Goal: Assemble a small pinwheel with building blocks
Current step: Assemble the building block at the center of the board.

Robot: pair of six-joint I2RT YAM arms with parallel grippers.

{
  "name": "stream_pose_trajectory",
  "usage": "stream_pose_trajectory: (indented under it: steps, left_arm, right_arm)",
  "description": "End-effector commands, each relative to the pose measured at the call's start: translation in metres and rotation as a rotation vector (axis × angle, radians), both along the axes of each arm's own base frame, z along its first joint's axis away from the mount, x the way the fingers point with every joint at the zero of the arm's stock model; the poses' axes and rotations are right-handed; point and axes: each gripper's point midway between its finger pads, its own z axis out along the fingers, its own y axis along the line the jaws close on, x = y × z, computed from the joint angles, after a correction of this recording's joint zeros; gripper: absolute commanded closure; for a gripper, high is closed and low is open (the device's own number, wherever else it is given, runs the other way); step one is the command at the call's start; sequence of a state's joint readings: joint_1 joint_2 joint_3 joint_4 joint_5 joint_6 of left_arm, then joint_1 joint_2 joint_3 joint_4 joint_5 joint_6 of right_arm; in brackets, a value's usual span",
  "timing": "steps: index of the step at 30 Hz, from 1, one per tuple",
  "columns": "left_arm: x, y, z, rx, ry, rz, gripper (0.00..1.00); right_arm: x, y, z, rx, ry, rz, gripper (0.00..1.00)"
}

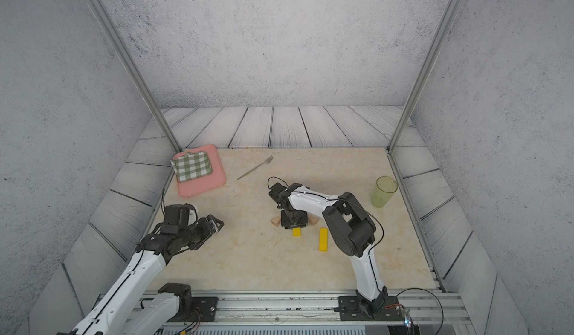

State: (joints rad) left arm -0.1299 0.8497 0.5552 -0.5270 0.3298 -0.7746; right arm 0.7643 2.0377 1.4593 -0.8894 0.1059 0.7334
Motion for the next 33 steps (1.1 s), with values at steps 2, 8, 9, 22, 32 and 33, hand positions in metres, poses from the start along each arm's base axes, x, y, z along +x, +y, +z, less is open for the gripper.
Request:
stream_pose_trajectory:
  steps: [2,8,9,22,32,33]
  left_arm:
    - [-0.0020,0.0025,-0.0035,0.005,0.005,0.000,0.21]
    - [-0.0021,0.0026,-0.0037,0.006,0.006,0.000,0.21]
    - [-0.0018,0.0024,-0.0030,0.005,0.004,0.000,0.21]
    - [-0.0027,0.0024,-0.0038,0.005,0.008,-0.001,0.21]
    - [-0.0033,0.0023,-0.0042,0.005,0.009,-0.001,0.21]
    - [-0.0032,0.0024,-0.0043,0.005,0.010,-0.001,0.21]
  right_arm:
    - [0.0011,-0.0047,-0.0053,-0.034,0.011,-0.010,0.66]
    - [0.0046,-0.0039,-0.0028,-0.035,0.000,-0.006,0.68]
    - [0.0053,-0.0034,-0.0026,-0.035,-0.001,-0.005,0.68]
    - [0.0058,-0.0060,-0.0053,-0.036,0.010,-0.013,0.68]
    - [0.0063,-0.0054,-0.0055,-0.032,0.010,-0.015,0.59]
    - [0.0067,-0.0058,-0.0047,-0.033,0.007,-0.014,0.58]
